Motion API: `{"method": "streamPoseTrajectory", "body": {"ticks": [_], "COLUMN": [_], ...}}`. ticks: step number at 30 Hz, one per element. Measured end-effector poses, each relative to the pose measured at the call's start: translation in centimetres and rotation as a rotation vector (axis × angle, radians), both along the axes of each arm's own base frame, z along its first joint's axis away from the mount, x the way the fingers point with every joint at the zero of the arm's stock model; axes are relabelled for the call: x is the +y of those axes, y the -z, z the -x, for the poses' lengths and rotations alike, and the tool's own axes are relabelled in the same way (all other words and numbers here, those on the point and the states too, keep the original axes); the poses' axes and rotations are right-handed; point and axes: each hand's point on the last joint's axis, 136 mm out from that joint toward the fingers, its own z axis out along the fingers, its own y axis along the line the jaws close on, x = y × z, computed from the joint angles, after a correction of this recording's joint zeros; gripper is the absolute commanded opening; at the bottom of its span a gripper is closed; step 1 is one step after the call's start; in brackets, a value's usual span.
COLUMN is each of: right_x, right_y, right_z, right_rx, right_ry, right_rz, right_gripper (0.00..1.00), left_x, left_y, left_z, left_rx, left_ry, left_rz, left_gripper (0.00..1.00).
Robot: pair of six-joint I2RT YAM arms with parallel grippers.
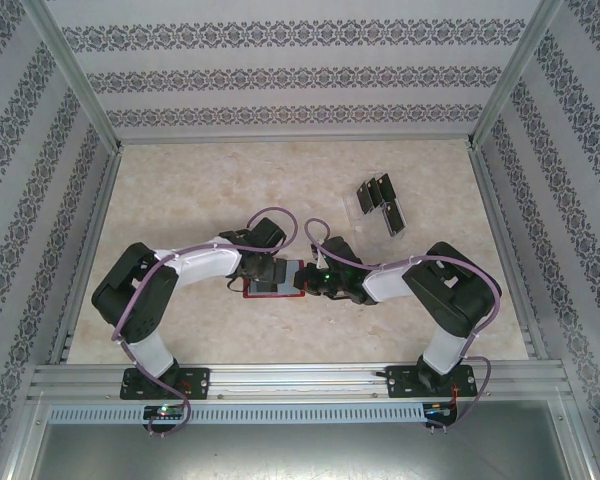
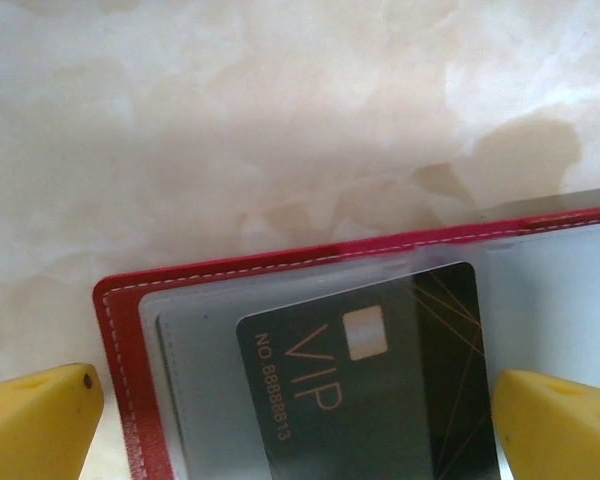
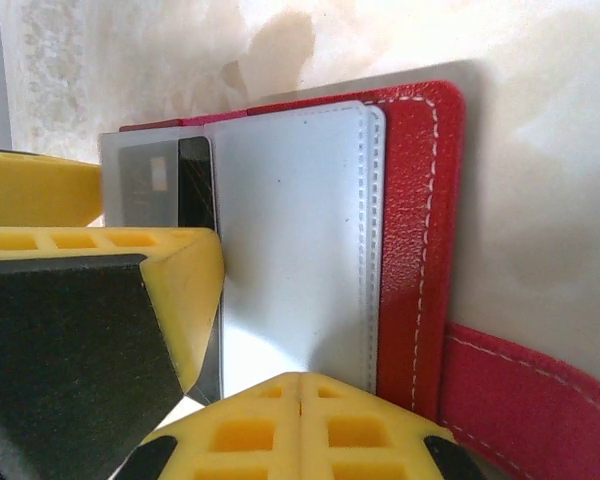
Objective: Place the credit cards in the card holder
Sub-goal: Insert the credit card into the card slot.
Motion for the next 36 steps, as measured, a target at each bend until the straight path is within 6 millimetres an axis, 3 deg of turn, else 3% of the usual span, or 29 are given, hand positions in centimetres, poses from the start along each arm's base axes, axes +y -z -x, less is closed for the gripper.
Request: {"method": "streamPoseTrajectory", "body": {"ticks": [7,21,25,28,36], "right_x": [0.0,0.0,0.3,0.3,-1.9], "right_y": [0.0,0.0,-0.4,-1.8,-8.6], "right_z": [-0.1,-0.1,-0.1,-0.2,-1.9], "right_rx": [-0.002,-0.004,0.000,-0.019,-0.170], "right_ry": [0.003,0.003,-0.020,-0.035,-0.005], "right_rz": [0.002,0.001,0.003,0.020,0.090], "right_gripper": [0.00,0.00,0.22,0.30,0.49], "left_x": [1.4,1.5,1.6,1.6,3.4], "left_y": [-0.1,-1.3,-2.5,-3.1,-2.6], "left_z": [0.5,0.5,0.0,-0.3,0.4], "left_rx": [0.001,-0.023,-0.052,-0.069,-0.078], "left_ry": [-0.012,-0.005,-0.020,-0.037,-0.133], "left_rz": [-0.030,-0.008,0.031,0.084,0.252], "left_gripper": [1.00,1.00,1.00,1.00,1.00]}}
